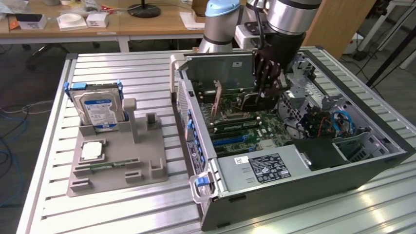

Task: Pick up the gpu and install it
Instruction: 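Insert the gpu into the slot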

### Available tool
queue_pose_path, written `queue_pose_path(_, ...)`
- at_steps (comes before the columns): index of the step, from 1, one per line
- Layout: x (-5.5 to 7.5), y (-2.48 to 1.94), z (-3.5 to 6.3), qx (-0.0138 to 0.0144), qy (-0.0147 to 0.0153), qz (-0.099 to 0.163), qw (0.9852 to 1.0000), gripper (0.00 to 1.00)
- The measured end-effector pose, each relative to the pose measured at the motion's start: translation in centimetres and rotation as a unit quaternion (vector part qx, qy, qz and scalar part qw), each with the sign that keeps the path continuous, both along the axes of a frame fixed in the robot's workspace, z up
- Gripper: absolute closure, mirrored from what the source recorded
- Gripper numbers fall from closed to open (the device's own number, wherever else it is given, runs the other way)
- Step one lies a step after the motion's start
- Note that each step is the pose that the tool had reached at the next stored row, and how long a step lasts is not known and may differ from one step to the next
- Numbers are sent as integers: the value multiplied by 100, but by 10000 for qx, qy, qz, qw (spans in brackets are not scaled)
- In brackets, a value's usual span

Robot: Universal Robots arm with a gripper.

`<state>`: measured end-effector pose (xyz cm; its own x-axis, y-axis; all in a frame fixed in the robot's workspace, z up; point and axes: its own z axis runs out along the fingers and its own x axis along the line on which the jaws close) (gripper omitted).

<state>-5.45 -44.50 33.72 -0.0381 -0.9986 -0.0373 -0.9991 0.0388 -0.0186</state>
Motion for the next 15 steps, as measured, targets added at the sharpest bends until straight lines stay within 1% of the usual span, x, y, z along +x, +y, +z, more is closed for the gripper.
queue_pose_path(8,-1,-6,-5,-2,-1,-1,10000,74)
queue_pose_path(10,-1,-9,-7,-8,-1,-1,10000,74)
queue_pose_path(12,0,-11,-9,-21,-1,-1,10000,74)
queue_pose_path(15,0,-11,-9,-23,-1,0,10000,74)
